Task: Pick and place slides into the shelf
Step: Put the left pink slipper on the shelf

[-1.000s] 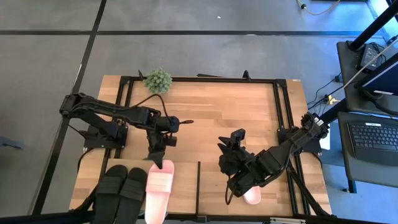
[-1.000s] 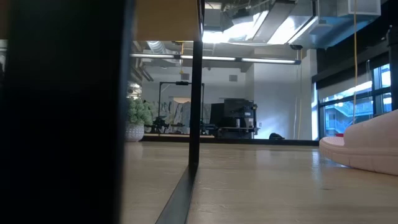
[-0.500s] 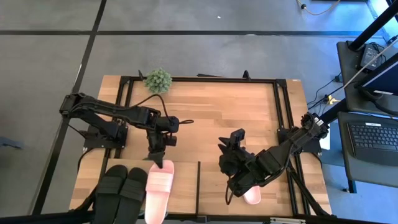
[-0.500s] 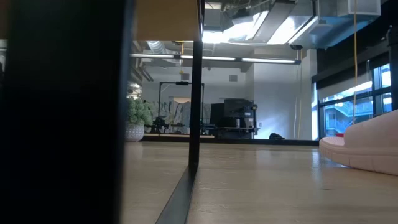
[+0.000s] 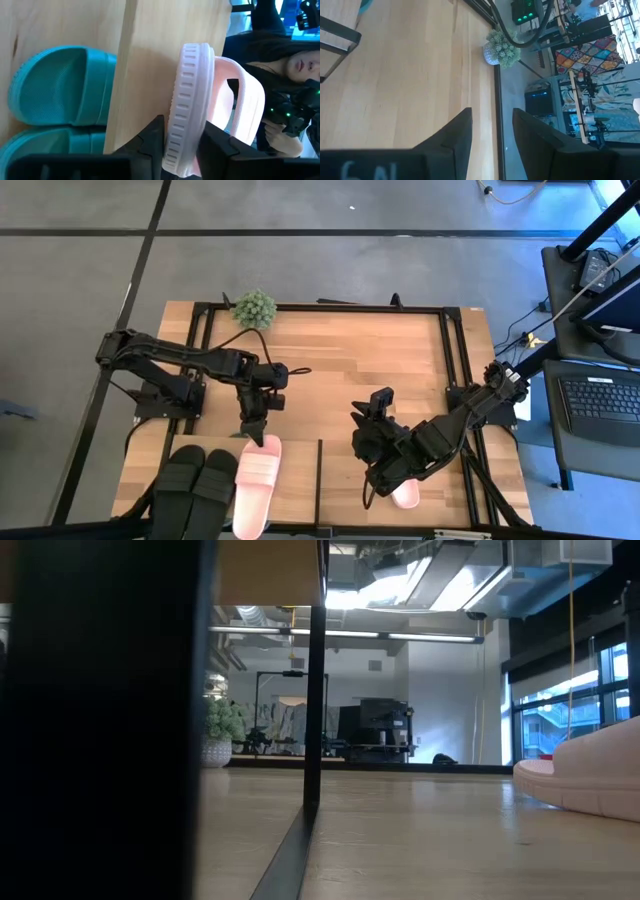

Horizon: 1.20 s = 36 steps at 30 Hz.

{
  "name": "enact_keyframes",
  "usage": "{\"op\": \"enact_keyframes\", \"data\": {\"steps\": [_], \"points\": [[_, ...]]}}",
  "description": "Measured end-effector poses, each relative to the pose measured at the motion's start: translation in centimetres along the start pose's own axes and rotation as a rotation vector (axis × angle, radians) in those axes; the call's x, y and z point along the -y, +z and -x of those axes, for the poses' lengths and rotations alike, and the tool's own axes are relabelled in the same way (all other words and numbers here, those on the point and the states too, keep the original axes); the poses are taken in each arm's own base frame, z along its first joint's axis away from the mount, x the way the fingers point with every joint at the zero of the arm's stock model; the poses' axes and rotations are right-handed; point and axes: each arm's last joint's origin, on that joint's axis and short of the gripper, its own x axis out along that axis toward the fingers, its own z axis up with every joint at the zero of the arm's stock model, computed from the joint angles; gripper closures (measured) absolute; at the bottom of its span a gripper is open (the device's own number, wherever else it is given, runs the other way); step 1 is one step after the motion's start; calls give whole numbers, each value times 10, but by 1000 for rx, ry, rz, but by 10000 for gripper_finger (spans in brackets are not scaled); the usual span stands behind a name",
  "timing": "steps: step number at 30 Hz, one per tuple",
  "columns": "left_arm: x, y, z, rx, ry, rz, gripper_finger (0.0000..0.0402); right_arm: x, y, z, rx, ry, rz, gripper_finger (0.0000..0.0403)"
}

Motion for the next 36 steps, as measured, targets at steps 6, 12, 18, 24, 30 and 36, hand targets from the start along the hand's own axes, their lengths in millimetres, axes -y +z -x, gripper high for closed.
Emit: {"op": "enact_keyframes", "data": {"steps": [6, 12, 18, 24, 30, 36], "points": [[-1, -1, 0, -10, 5, 13, 241, 0, 0, 0, 1, 0, 0, 260], [-4, 1, 4, 17, 24, -11, 187, 0, 0, 0, 1, 0, -4, 260], [-9, 5, 12, 51, 28, -10, 178, -1, 0, 0, -5, 33, -24, 260], [-17, 8, 26, 105, 46, -52, 178, -2, 0, 0, -9, 51, -22, 260], [0, 7, 55, 242, 103, -254, 178, -2, 0, 0, -9, 51, -26, 260], [44, 3, 59, 403, 121, -571, 178, -2, 0, 0, -10, 51, -48, 260]]}}
